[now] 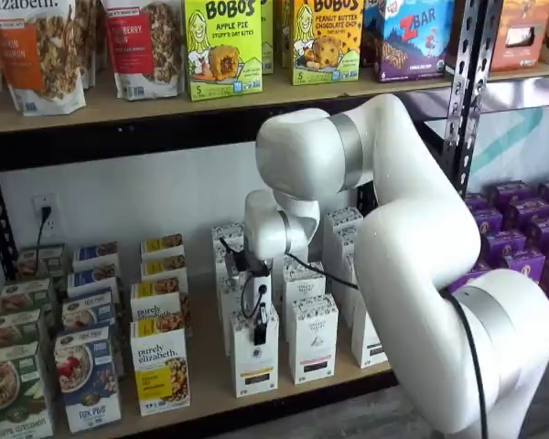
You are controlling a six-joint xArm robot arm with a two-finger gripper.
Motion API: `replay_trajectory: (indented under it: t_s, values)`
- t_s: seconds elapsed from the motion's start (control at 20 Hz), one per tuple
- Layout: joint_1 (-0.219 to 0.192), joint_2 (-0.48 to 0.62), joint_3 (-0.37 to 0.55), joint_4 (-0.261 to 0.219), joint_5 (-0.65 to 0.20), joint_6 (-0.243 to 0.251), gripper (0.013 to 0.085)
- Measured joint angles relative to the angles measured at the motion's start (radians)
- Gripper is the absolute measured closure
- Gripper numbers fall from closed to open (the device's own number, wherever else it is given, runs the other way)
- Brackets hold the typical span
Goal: Pick up the white box with a yellow strip in the middle, on the bottom shelf, the fourth box from the left
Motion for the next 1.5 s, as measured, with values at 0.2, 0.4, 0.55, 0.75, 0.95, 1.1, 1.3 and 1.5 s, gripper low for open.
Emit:
replay_trajectory:
  t_s: [0.2, 0.4, 0.55, 0.75, 0.95, 1.1, 1.3, 1.5]
  values:
    - [0.002, 0.003, -0.006, -0.003, 0.009, 0.004, 0.029]
    - [0.004, 0.004, -0.009, 0.002, 0.011, 0.003, 0.029]
    - [0.005, 0.004, -0.009, 0.002, 0.009, 0.004, 0.029]
    - [0.006, 0.002, -0.008, 0.0, 0.012, 0.006, 0.029]
    - [0.006, 0.0, -0.006, -0.002, 0.019, 0.008, 0.029]
    - [0.005, -0.003, -0.003, 0.005, 0.022, 0.001, 0.037]
    - [0.006, -0.008, 0.005, 0.003, 0.014, 0.004, 0.045]
    - [0.007, -0.023, 0.029, -0.003, -0.009, 0.009, 0.049]
